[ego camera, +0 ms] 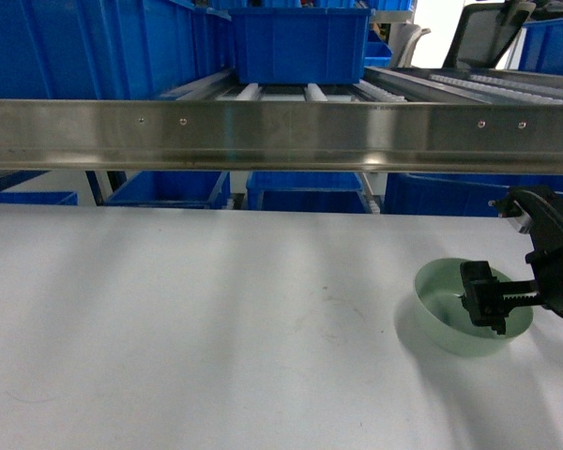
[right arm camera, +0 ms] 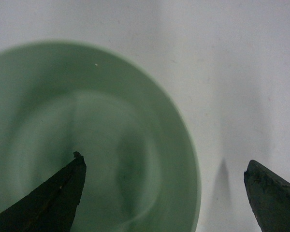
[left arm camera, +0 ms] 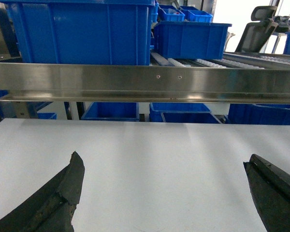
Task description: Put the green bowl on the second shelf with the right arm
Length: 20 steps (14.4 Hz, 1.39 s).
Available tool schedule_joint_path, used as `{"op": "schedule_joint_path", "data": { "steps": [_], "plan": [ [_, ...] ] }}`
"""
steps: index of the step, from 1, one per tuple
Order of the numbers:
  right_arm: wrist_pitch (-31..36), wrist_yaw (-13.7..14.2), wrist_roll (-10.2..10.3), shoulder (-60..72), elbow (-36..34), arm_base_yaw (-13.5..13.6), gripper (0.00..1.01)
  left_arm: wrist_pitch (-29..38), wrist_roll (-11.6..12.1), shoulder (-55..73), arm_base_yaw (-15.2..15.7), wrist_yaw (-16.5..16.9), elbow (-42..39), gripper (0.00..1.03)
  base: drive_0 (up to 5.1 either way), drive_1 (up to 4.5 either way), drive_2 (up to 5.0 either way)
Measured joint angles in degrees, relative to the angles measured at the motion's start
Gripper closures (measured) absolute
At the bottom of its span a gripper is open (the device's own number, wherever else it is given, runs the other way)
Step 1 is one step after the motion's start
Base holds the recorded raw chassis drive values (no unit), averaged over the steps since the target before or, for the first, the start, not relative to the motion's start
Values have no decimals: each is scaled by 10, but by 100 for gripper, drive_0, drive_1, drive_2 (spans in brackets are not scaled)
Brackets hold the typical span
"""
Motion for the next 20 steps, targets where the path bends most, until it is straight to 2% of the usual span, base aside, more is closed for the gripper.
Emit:
{"op": "schedule_joint_path", "data": {
  "steps": [1,2,6,10,13,17,19,20],
  "plan": [
    [2,1,2,7,-5,-4,3,0,0,0,0,0,0,5,0,0,0],
    [12,-3,12,15,-12,-9,13,0,0,0,0,0,0,5,0,0,0],
    [35,-16,28,15,-29,-9,57,0,0,0,0,0,0,5,0,0,0],
    [67,-1,31,4,-44,-2,98,0,0,0,0,0,0,5,0,0,0],
    [117,36,17,-30,-83,9,99,0,0,0,0,0,0,5,0,0,0],
    [198,46,-10,-157,-157,16,99,0,0,0,0,0,0,5,0,0,0],
    [215,44,-15,-238,-205,23,99,0,0,0,0,0,0,5,0,0,0],
    [209,36,-18,-336,-250,23,99,0,0,0,0,0,0,5,0,0,0]
  ]
}}
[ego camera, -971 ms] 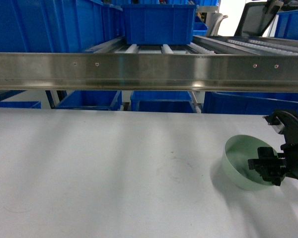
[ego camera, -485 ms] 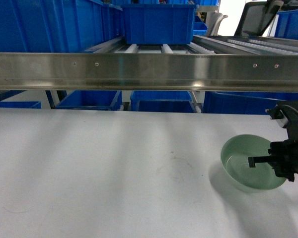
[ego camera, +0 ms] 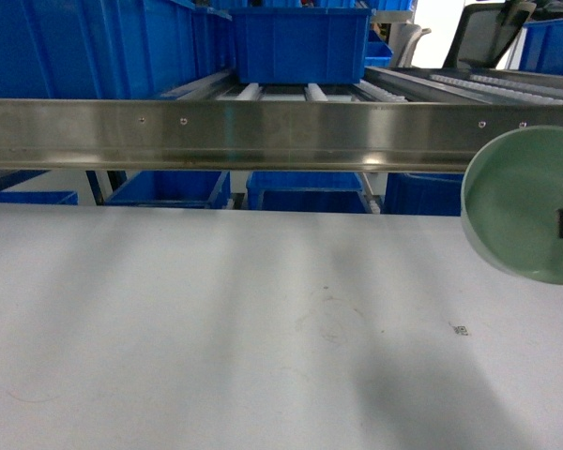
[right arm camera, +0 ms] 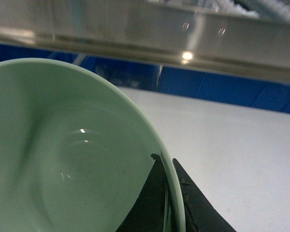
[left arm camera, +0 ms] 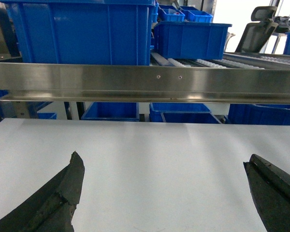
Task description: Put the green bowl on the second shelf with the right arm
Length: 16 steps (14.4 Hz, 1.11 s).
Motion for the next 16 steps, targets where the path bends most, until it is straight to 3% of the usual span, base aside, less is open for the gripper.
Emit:
{"op": "schedule_joint_path", "data": {
  "steps": [1,2,6,10,14,16],
  "plan": [
    [-19,-19,-13,-180,-57,-21,99,0,0,0,0,0,0,5,0,0,0],
    [-49,-31,-15,-273,-99,-36,99,0,0,0,0,0,0,5,0,0,0],
    [-124,-62,-15,-445,-160,-62,99,0,0,0,0,0,0,5,0,0,0],
    [-122,-76,-9,-463,-168,-84,99,0,0,0,0,0,0,5,0,0,0],
    [-113,-61,3,-462,-175,-87,99,0,0,0,0,0,0,5,0,0,0],
    [-113,-58,3,-462,-175,-87,99,1,0,0,0,1,0,5,-481,294,208]
  ]
}}
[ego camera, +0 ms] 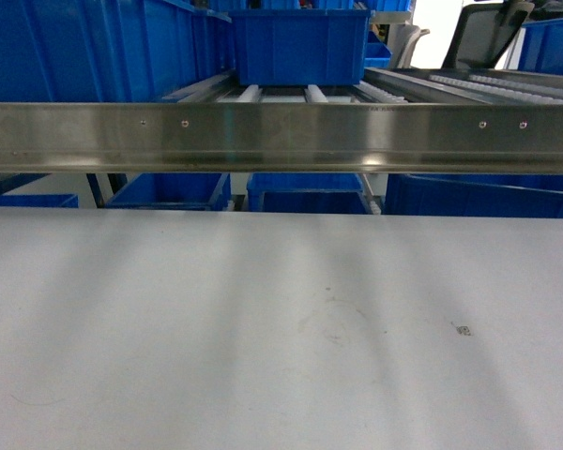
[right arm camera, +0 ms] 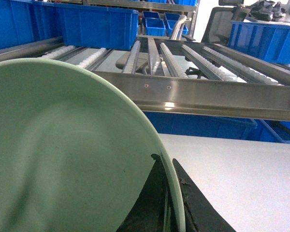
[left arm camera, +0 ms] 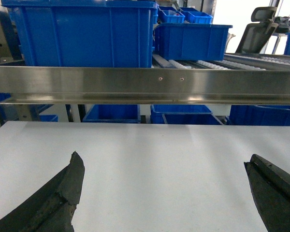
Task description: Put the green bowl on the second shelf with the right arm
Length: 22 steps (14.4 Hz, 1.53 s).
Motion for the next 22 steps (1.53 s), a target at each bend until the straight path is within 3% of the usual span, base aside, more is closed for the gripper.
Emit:
{"op": "schedule_joint_path", "data": {
  "steps": [22],
  "plan": [
    [1,0,0,0,-1,0,99,-1,0,0,0,-1,0,5,-493,249,249]
  ]
}}
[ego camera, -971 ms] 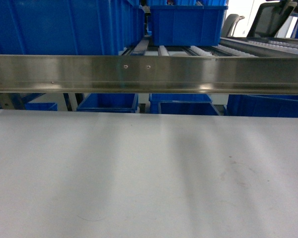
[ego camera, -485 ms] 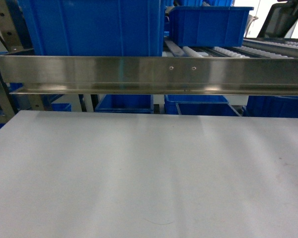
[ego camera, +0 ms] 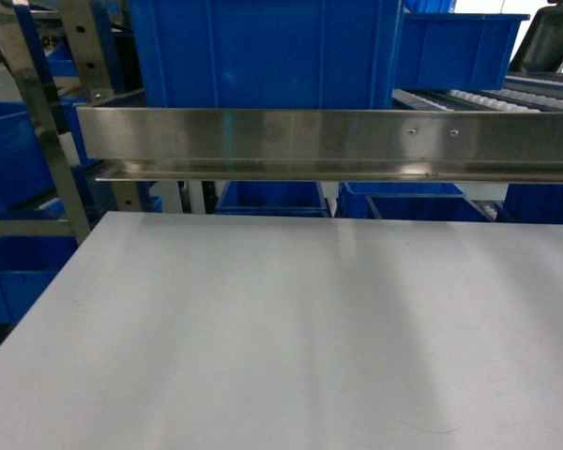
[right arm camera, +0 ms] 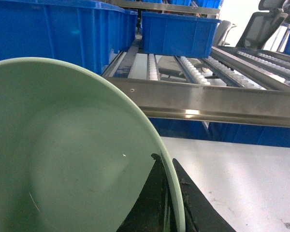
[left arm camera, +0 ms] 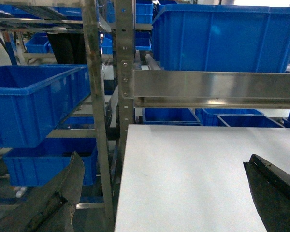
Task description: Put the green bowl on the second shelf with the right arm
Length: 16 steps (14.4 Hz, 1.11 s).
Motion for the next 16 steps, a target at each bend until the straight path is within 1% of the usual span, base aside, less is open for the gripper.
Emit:
{"op": "schedule_joint_path", "data": {
  "steps": [9,16],
  "plan": [
    [-1,0,0,0,0,0,99,0,0,0,0,0,0,5,-487,138,340],
    [-2,-1,0,-3,-1,0,99,1,0,0,0,0,0,5,-491,249,249]
  ]
}}
